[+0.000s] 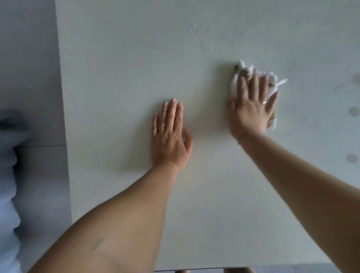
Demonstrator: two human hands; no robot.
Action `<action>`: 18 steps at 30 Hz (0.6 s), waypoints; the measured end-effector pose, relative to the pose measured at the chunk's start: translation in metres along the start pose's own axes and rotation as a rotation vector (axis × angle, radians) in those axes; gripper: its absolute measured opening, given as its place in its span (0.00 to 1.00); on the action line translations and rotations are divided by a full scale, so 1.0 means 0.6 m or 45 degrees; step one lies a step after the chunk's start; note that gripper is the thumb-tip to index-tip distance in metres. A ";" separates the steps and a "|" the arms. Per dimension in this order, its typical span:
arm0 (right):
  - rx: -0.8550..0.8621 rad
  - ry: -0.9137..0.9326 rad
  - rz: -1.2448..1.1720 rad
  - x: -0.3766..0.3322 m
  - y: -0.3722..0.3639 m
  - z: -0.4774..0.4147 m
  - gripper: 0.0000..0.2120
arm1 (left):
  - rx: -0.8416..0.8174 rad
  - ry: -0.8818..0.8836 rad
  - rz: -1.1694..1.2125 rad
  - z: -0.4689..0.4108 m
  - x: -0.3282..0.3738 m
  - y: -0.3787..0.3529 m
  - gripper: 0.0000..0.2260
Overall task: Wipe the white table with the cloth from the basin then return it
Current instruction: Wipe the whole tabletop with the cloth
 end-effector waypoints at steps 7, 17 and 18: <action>-0.128 0.902 0.198 -0.096 -0.021 0.054 0.25 | -0.019 0.007 -0.015 -0.002 0.003 0.003 0.27; -0.119 0.519 0.011 -0.156 -0.036 0.030 0.26 | -0.039 0.007 -0.029 -0.004 0.005 0.006 0.27; -0.153 0.684 0.060 -0.165 -0.039 0.039 0.25 | -0.041 0.003 -0.032 -0.003 0.004 0.006 0.27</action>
Point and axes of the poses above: each hand's wrist, its own z-axis away from the middle knuckle, its own y-axis out of the back of the hand, x = y × z, the point moved 6 cm from there along -z, towards the middle knuckle, and after that the axes turned 3 degrees about z, right-handed, at the moved point
